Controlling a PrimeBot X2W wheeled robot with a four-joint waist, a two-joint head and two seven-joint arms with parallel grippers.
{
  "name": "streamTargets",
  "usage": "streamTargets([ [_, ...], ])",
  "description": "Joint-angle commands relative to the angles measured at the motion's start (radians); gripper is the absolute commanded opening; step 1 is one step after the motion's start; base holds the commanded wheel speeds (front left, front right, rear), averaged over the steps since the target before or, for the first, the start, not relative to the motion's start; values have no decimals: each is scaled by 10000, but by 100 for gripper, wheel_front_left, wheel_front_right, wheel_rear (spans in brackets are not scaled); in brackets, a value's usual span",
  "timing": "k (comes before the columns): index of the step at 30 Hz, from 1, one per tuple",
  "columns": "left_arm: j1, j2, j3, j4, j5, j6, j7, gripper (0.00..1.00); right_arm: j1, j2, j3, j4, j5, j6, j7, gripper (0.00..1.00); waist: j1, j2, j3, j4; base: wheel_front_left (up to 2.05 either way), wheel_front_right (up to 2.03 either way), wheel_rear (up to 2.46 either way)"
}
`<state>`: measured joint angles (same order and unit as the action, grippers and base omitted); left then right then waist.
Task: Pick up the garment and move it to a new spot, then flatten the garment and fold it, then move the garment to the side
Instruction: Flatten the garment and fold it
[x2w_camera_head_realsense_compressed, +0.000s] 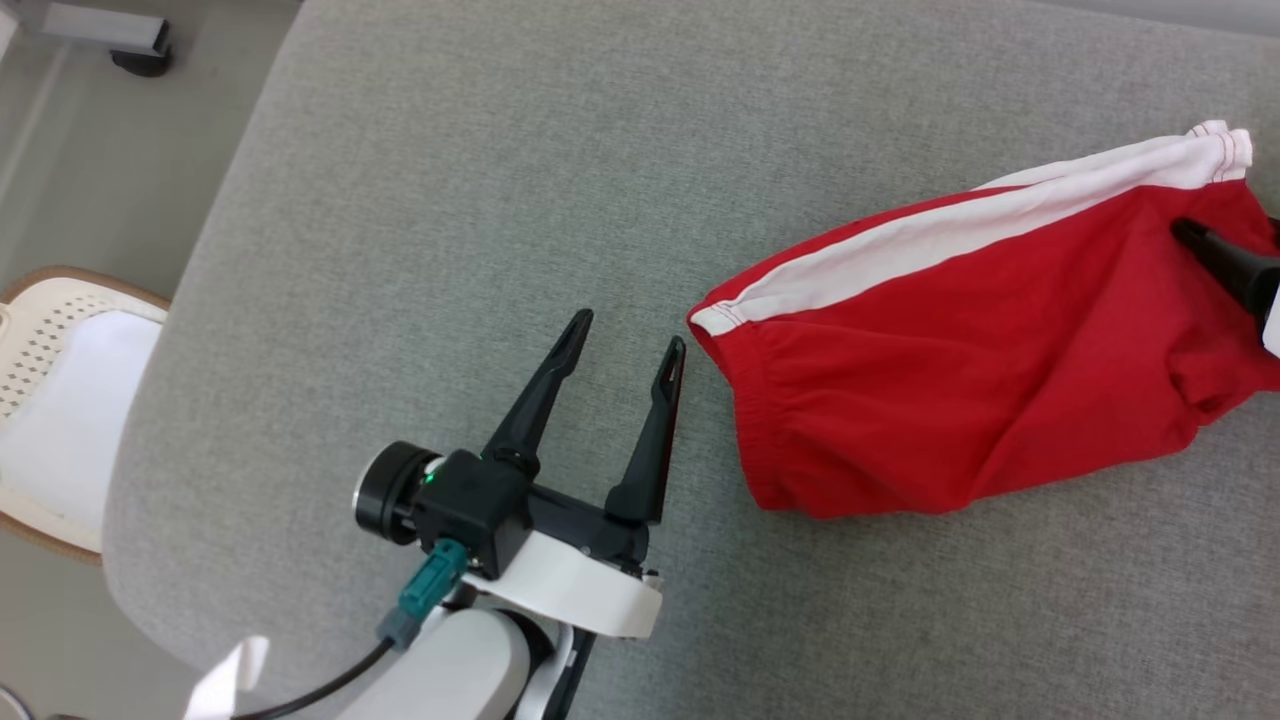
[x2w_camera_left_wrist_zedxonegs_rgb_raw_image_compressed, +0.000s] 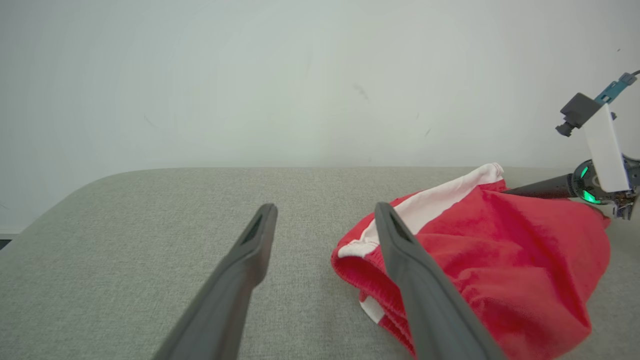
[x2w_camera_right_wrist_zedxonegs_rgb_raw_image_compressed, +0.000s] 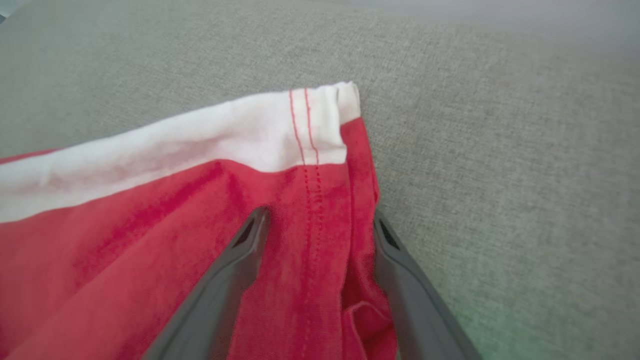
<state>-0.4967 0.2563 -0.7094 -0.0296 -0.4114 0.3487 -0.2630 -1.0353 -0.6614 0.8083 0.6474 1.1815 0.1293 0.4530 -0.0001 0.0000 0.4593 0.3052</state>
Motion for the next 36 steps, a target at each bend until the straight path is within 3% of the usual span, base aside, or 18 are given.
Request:
streamTargets([
  [1,195,-114,157,11,189,-117,-12,100,538,332,210,140,-97,24,376,100,1,0,-4,92,0,0,0],
  [5,539,-461,519,120,558,-443,-8,100,796,526,202,128,-519,47,915,96,1,0,-23,223,0,0,0],
  [6,626,-521,607,205,663,-486,-7,100,854,576,175,61,-610,48,946,49,1,0,-29,251,0,0,0],
  [7,702,-603,703,261,755,-571,-9,100,896,619,106,37,-704,48,890,20,1,0,-37,277,0,0,0],
  [8,739,-683,777,296,819,-630,-9,100,942,661,64,-1,-809,50,875,0,1,0,-52,299,0,0,0],
  [15,1220,-993,1363,577,1460,-1114,-8,100,1137,544,-954,-117,-1104,38,351,0,1,0,-371,114,0,0,0],
  [26,2199,-925,2123,981,1980,-1709,-9,100,2175,299,-2798,304,-1013,10,-511,0,1,0,-1445,-884,0,0,0],
  [36,2897,-1134,2617,1268,2156,-2128,-9,100,2856,-400,-4613,983,-1558,10,-934,0,1,0,-2102,-1375,0,0,0],
])
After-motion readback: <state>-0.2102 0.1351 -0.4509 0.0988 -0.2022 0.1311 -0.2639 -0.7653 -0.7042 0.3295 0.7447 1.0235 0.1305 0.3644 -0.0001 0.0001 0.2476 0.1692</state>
